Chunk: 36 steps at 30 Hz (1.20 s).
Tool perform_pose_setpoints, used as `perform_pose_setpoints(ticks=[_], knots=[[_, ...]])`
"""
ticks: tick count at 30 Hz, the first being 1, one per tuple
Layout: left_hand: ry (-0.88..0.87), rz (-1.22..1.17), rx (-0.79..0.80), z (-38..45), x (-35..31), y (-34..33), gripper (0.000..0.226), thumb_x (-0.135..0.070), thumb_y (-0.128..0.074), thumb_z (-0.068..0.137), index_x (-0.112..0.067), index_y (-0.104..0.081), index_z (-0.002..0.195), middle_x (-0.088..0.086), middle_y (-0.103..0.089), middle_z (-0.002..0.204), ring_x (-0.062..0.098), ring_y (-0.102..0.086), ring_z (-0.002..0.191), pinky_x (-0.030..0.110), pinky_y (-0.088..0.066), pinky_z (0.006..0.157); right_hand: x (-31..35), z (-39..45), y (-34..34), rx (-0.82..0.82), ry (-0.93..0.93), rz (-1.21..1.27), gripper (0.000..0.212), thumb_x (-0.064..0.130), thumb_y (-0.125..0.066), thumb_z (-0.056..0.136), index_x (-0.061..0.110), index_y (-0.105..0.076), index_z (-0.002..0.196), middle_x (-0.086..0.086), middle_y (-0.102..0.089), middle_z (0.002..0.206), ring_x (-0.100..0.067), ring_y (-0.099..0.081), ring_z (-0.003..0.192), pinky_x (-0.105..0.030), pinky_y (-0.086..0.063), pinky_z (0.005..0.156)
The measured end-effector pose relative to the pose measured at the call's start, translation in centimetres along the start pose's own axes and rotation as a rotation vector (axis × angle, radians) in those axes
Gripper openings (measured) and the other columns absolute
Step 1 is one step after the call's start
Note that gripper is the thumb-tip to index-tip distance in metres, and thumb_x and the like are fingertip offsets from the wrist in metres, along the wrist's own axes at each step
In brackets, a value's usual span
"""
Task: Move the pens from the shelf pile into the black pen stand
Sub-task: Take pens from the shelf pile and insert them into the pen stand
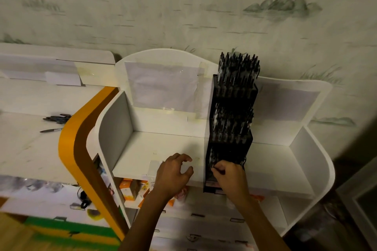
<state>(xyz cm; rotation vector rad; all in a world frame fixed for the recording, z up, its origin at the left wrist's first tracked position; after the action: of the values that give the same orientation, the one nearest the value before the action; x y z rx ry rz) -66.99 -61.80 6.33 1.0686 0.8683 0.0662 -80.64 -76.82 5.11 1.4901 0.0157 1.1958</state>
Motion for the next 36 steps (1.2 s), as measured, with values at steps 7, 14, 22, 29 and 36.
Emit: perform_pose_setpoints(ticks=[7, 14, 22, 29, 36], knots=[[0.011, 0.037, -0.041, -1.4, -0.6, 1.2, 0.027, -0.043, -0.058, 0.093, -0.037, -0.061, 0.119, -0.015, -0.062, 0.121, 0.006, -0.057, 0.106, 0.026, -0.049, 0.085, 2.7, -1.4, 0.7, 0.063, 0.096, 0.005, 0.006, 0.030, -0.069, 0.089, 0.025, -0.071, 0.088, 0.013, -0.068, 0.079, -0.001, -0.060, 0.070, -0.011, -0.044, 0.061], [-0.022, 0.075, -0.083, -3.9, 0.0, 4.8, 0.031, -0.045, -0.052, 0.093, -0.039, -0.060, 0.123, -0.016, -0.060, 0.124, 0.008, -0.057, 0.110, 0.029, -0.049, 0.087, 6.8, -2.2, -1.3, 0.114, 0.199, 0.022, 0.017, 0.031, -0.067, 0.090, 0.025, -0.071, 0.106, 0.009, -0.069, 0.105, -0.010, -0.062, 0.093, -0.016, -0.046, 0.078], [0.001, 0.179, -0.131, -7.2, 4.8, 11.3, 0.037, -0.049, -0.046, 0.095, -0.039, -0.058, 0.128, -0.009, -0.059, 0.129, 0.012, -0.055, 0.117, 0.034, -0.051, 0.091, 15.0, -3.8, -5.8, 0.216, 0.325, 0.006, 0.028, 0.038, -0.060, 0.094, 0.028, -0.066, 0.119, 0.010, -0.065, 0.118, -0.008, -0.060, 0.101, -0.022, -0.051, 0.088], [0.008, 0.144, -0.214, -11.5, 12.1, 18.9, 0.031, -0.043, -0.051, 0.095, -0.035, -0.063, 0.122, -0.009, -0.065, 0.120, 0.012, -0.062, 0.104, 0.032, -0.052, 0.083, 24.5, -7.2, -11.9, 0.273, 0.331, 0.023, 0.033, 0.040, -0.056, 0.096, 0.030, -0.059, 0.127, 0.011, -0.060, 0.123, -0.004, -0.054, 0.107, -0.015, -0.044, 0.089], [-0.014, 0.147, -0.225, -14.5, 21.7, 27.3, 0.036, -0.044, -0.048, 0.095, -0.030, -0.065, 0.123, -0.007, -0.066, 0.119, 0.015, -0.060, 0.105, 0.033, -0.051, 0.082, 35.1, -10.2, -18.9, 0.214, 0.392, 0.112, 0.020, 0.037, -0.059, 0.094, 0.035, -0.064, 0.113, 0.017, -0.063, 0.110, -0.002, -0.058, 0.099, -0.025, -0.053, 0.088]])
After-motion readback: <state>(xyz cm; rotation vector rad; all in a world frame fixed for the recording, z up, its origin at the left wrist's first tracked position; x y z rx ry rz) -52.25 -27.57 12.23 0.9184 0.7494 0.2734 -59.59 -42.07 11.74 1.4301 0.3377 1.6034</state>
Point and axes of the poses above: each hand's wrist, its own z-axis towards the middle knuckle, its own y-axis out of the back of the hand, x = y × z, the point moved 9 cm from there along z, towards the middle knuckle
